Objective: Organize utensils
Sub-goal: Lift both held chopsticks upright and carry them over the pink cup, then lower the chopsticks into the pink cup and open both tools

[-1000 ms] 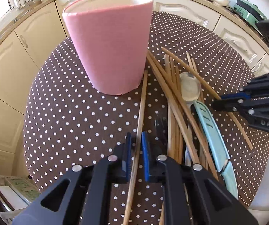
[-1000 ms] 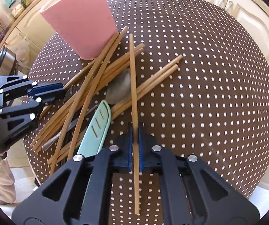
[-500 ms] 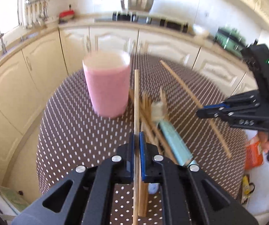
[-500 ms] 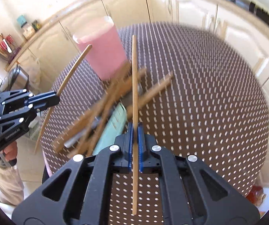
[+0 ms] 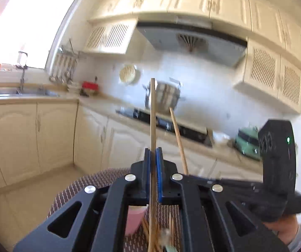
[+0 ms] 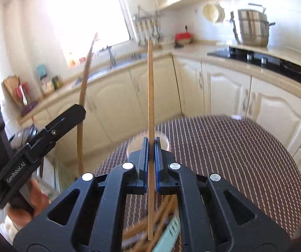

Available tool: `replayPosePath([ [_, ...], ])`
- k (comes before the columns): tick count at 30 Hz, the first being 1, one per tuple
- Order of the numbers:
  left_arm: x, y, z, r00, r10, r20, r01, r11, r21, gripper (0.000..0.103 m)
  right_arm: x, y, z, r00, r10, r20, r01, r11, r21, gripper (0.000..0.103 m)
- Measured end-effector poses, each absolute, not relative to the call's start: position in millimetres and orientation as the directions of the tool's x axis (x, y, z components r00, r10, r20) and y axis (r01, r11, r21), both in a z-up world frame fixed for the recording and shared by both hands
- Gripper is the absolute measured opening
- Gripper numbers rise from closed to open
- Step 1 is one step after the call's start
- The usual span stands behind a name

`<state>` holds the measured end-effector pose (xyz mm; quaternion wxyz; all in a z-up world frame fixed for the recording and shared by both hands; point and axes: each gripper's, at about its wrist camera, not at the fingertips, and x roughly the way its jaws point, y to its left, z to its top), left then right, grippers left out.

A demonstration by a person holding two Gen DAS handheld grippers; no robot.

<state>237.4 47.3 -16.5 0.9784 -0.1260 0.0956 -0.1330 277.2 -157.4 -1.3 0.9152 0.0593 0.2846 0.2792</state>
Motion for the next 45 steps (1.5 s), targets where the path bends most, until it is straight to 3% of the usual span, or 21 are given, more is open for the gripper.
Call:
replayPosePath([
  [4,255,43,-10,0.972,-0.231,-0.035,0.212,0.934,-0.288,0.005,299,-137,2,0.734,0.543,-0.407,-0.460,0.839,0.291,0.005],
  [14,298,50,-16,0.987,-0.136,0.081,0.155,0.938,-0.310,0.005,335,-116,-4,0.800,0.539,-0.264,-0.461,0.833,0.306,0.006],
  [30,310,56,-55,0.993,-0.115,0.001,0.111,0.952,-0.285,0.005,332,-113,-33,0.813,0.506,-0.290,-0.443,0.859,0.257,0.006],
  [38,298,53,-66,0.983,-0.151,-0.103,0.118,0.956,-0.268,0.006,309,-117,-41,0.825,0.470,-0.313,-0.419,0.882,0.217,0.006],
  [39,298,53,-68,0.980,-0.155,-0.122,0.119,0.958,-0.261,0.009,307,-116,-42,0.827,0.465,-0.317,-0.416,0.884,0.211,0.006],
  [42,292,52,-70,0.979,-0.137,-0.149,0.098,0.966,-0.239,0.035,300,-115,-45,0.832,0.450,-0.324,-0.408,0.893,0.192,0.006],
  [45,286,54,-71,0.976,-0.139,-0.168,0.099,0.968,-0.229,0.040,295,-115,-47,0.834,0.441,-0.330,-0.400,0.897,0.187,0.006],
])
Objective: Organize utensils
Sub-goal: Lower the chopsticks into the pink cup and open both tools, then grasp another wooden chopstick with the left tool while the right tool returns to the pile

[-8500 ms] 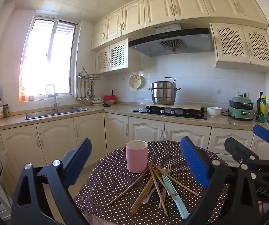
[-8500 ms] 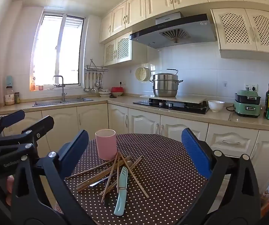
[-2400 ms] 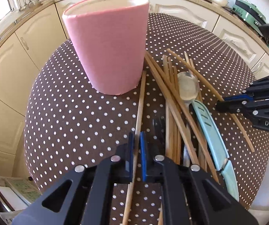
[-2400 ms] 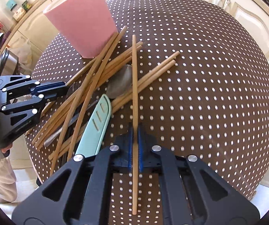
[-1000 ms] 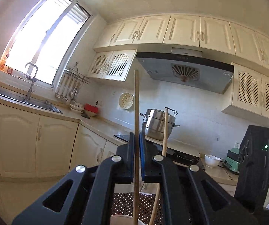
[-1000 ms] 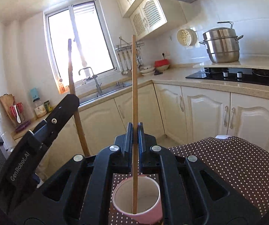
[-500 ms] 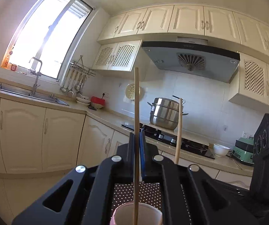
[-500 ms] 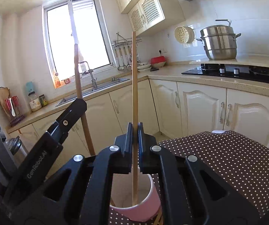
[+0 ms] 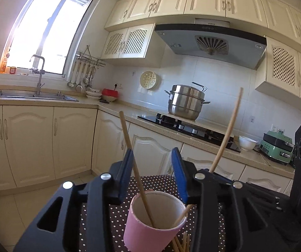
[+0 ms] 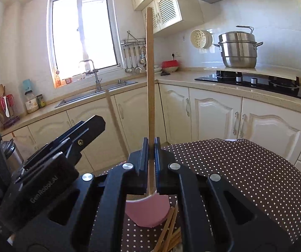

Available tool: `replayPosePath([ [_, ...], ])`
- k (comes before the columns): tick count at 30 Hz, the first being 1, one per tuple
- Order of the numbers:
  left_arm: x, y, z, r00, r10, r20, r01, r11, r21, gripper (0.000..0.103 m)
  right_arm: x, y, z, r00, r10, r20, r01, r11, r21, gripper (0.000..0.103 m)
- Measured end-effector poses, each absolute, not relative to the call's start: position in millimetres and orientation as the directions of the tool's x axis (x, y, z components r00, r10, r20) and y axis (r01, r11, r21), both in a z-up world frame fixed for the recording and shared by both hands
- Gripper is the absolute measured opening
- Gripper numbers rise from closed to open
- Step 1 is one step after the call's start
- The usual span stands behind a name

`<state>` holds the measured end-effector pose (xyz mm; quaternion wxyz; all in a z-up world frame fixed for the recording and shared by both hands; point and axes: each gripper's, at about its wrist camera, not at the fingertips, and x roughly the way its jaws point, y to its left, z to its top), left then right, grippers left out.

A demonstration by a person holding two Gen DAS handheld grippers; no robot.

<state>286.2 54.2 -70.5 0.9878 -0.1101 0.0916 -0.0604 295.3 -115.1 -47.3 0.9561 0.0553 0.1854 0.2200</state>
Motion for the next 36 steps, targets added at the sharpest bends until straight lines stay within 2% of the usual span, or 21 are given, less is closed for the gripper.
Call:
replayPosePath([
  [9,270,62,-71,0.971,-0.078,-0.226,0.039,0.984,-0.171,0.065,283,-107,-54,0.838,0.413,-0.355,-0.386,0.911,0.147,0.006],
  [18,257,66,-68,0.961,-0.043,-0.273,0.014,0.994,-0.108,0.072,278,-102,-56,0.834,0.395,-0.385,-0.369,0.919,0.143,0.007],
  [20,255,67,-66,0.960,-0.040,-0.279,0.011,0.994,-0.105,0.072,276,-102,-56,0.833,0.393,-0.390,-0.365,0.919,0.147,0.010],
  [22,251,68,-65,0.959,-0.037,-0.282,0.008,0.995,-0.104,0.073,273,-103,-54,0.835,0.391,-0.386,-0.360,0.920,0.154,0.029],
  [23,249,70,-64,0.959,-0.034,-0.283,0.004,0.995,-0.104,0.073,271,-106,-53,0.841,0.384,-0.380,-0.351,0.923,0.156,0.034],
  [24,247,71,-64,0.958,-0.035,-0.283,0.005,0.994,-0.109,0.074,269,-108,-52,0.846,0.381,-0.373,-0.346,0.925,0.160,0.045],
  [25,246,72,-63,0.957,-0.040,-0.288,0.008,0.993,-0.114,0.074,266,-111,-51,0.849,0.381,-0.366,-0.344,0.925,0.165,0.050],
  [27,243,74,-62,0.953,-0.044,-0.299,0.008,0.993,-0.121,0.075,263,-115,-48,0.852,0.380,-0.360,-0.341,0.925,0.167,0.050],
  [31,235,73,-62,0.945,-0.063,-0.321,0.024,0.992,-0.122,0.077,253,-124,-43,0.861,0.372,-0.347,-0.334,0.928,0.166,0.057],
  [36,229,65,-65,0.918,-0.102,-0.383,0.069,0.993,-0.099,0.077,238,-139,-41,0.868,0.357,-0.345,-0.321,0.934,0.160,0.060],
])
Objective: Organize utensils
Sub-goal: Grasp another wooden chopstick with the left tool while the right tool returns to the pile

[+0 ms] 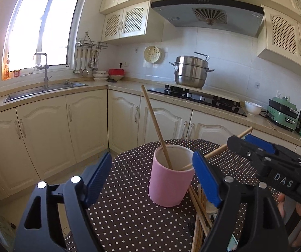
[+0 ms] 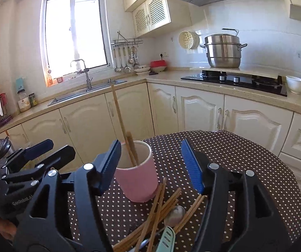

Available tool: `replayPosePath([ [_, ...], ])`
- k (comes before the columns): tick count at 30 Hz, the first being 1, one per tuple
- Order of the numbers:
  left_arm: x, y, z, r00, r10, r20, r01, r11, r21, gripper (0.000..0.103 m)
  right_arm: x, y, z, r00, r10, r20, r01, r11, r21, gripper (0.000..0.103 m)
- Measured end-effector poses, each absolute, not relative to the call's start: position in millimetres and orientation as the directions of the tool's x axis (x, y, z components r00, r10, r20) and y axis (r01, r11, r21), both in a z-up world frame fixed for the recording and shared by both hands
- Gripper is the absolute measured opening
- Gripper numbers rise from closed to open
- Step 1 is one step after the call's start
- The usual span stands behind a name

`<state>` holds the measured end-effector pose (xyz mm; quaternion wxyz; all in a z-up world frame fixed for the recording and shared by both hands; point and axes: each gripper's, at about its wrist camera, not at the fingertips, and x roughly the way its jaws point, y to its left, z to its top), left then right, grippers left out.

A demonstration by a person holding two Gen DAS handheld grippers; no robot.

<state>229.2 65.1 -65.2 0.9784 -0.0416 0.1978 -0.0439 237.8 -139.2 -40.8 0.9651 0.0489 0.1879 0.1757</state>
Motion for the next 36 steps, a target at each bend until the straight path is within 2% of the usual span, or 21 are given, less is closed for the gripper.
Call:
replayPosePath([
  [7,238,48,-89,0.783,-0.245,-0.572,0.188,0.969,-0.158,0.077,220,-164,-53,0.861,0.327,-0.390,-0.292,0.945,0.148,0.060],
  [12,249,28,-119,0.650,-0.298,-0.699,0.212,0.955,-0.209,0.077,215,-182,-75,0.833,0.313,-0.456,-0.269,0.950,0.161,0.060],
  [14,254,20,-129,0.603,-0.318,-0.731,0.216,0.948,-0.235,0.069,216,-187,-84,0.813,0.313,-0.491,-0.263,0.950,0.171,0.060],
  [15,257,17,-133,0.578,-0.330,-0.746,0.217,0.944,-0.249,0.060,216,-189,-89,0.803,0.314,-0.507,-0.260,0.949,0.176,0.060],
  [17,266,8,-144,0.525,-0.335,-0.782,0.202,0.942,-0.268,0.057,216,-194,-97,0.786,0.315,-0.532,-0.255,0.949,0.185,0.060],
  [19,273,-1,-153,0.494,-0.333,-0.803,0.189,0.943,-0.275,0.050,218,-198,-105,0.767,0.319,-0.557,-0.251,0.948,0.197,0.060],
  [23,283,-17,-161,0.459,-0.315,-0.831,0.182,0.949,-0.259,0.049,220,-205,-116,0.743,0.324,-0.586,-0.245,0.946,0.213,0.060],
  [25,290,-20,-165,0.439,-0.304,-0.845,0.172,0.952,-0.253,0.042,222,-208,-120,0.734,0.327,-0.595,-0.242,0.945,0.221,0.060],
  [28,295,-27,-172,0.420,-0.287,-0.861,0.167,0.957,-0.238,0.038,224,-213,-126,0.722,0.334,-0.606,-0.238,0.942,0.236,0.060],
  [29,297,-27,-173,0.416,-0.286,-0.863,0.164,0.957,-0.238,0.035,225,-214,-127,0.720,0.335,-0.608,-0.238,0.942,0.238,0.060],
  [30,298,-28,-175,0.411,-0.288,-0.865,0.162,0.957,-0.242,0.027,225,-215,-128,0.718,0.336,-0.609,-0.237,0.942,0.240,0.060],
  [36,303,-30,-181,0.405,-0.298,-0.864,0.154,0.954,-0.257,0.020,232,-219,-132,0.708,0.341,-0.619,-0.230,0.939,0.254,0.060],
])
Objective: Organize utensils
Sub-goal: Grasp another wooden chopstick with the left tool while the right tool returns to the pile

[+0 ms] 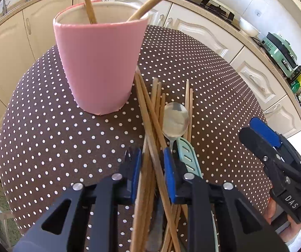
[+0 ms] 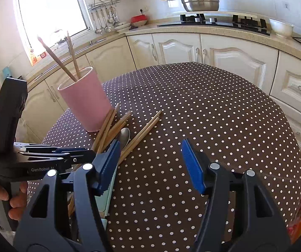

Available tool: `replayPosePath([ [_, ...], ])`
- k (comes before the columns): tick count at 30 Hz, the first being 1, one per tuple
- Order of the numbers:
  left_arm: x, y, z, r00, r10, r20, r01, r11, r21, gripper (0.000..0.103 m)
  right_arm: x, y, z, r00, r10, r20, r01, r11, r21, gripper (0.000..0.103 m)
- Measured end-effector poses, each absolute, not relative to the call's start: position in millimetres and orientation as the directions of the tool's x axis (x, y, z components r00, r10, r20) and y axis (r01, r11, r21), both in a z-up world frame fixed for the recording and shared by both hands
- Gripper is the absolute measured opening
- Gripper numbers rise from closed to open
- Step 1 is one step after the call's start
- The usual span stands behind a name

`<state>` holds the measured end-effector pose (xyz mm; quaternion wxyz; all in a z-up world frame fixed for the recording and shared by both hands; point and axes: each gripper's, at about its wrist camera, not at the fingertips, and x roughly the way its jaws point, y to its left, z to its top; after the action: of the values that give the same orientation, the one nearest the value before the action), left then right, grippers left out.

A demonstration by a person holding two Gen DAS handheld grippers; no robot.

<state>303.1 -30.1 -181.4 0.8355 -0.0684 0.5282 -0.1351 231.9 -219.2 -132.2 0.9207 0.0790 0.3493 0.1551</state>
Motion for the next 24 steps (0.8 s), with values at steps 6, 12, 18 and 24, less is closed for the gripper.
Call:
replayPosePath([
  [6,303,-16,-181,0.403,-0.325,-0.855,0.133,0.946,-0.297,0.009,234,-215,-134,0.692,0.348,-0.632,-0.239,0.937,0.255,0.060],
  [12,294,-5,-179,0.414,-0.357,-0.838,0.138,0.934,-0.329,0.007,237,-202,-132,0.667,0.356,-0.655,-0.260,0.934,0.243,0.060],
  [18,279,12,-176,0.427,-0.376,-0.822,0.137,0.926,-0.352,0.007,242,-178,-128,0.622,0.371,-0.689,-0.309,0.926,0.219,0.060],
  [24,257,37,-172,0.443,-0.384,-0.810,0.128,0.921,-0.367,0.006,262,-147,-131,0.524,0.398,-0.753,-0.358,0.905,0.229,0.037],
])
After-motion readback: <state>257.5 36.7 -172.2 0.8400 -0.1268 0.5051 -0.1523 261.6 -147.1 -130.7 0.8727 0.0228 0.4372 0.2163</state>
